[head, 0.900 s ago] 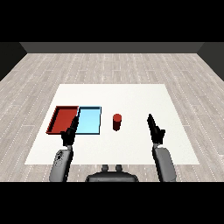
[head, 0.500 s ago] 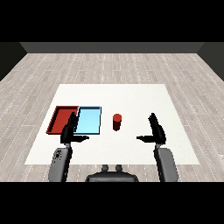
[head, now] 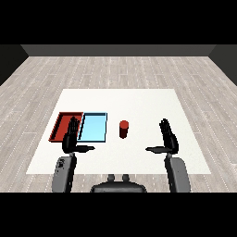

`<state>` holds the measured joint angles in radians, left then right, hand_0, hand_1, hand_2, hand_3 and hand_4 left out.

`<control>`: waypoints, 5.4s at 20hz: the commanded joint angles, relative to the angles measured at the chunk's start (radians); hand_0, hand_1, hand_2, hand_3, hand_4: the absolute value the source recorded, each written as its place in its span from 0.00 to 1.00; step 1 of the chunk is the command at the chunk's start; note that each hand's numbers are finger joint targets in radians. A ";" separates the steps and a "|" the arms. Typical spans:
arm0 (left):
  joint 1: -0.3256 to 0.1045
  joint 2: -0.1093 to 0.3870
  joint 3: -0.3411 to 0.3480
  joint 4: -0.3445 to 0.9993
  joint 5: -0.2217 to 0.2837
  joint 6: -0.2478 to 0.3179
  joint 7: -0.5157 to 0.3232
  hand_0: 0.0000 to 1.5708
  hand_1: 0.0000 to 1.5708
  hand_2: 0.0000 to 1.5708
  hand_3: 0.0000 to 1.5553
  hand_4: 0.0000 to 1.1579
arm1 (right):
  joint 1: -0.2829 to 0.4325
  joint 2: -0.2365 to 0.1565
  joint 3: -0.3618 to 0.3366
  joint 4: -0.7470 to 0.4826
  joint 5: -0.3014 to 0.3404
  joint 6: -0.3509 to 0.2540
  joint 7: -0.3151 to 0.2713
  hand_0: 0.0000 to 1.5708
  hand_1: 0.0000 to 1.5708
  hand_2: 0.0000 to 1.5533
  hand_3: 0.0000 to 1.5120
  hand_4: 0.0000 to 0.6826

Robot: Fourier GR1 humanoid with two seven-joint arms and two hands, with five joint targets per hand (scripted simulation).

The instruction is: Pick the red can and put it in the red box

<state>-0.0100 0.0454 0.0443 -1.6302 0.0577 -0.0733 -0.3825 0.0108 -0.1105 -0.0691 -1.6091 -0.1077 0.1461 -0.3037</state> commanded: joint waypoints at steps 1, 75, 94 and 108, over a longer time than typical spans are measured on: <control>-0.053 0.008 0.027 0.053 0.018 -0.011 -0.034 0.00 0.00 0.00 0.00 0.00 | 0.036 0.004 -0.004 -0.046 0.007 0.007 -0.010 0.00 0.00 0.00 0.00 0.00; -0.029 0.007 0.044 0.034 0.072 -0.017 -0.065 0.00 0.00 0.00 0.00 0.00 | -0.609 0.110 0.282 0.908 -0.411 -0.264 -0.188 0.00 0.00 0.00 0.00 0.00; 0.007 -0.012 0.007 0.007 0.060 -0.013 -0.077 0.00 0.00 0.00 0.00 0.00 | -0.631 0.110 0.436 0.976 -0.518 -0.294 -0.242 0.00 0.00 0.00 0.00 0.00; 0.079 -0.016 0.012 -0.001 0.082 -0.049 -0.123 0.00 0.00 0.00 0.00 0.00 | -0.751 0.110 0.621 1.120 -0.759 -0.352 -0.279 0.00 0.00 0.00 0.00 0.00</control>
<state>0.0320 0.0366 0.0604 -1.6511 0.1417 -0.1055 -0.4556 -0.7382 -0.0004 0.4921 -0.4925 -0.8010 -0.1722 -0.5822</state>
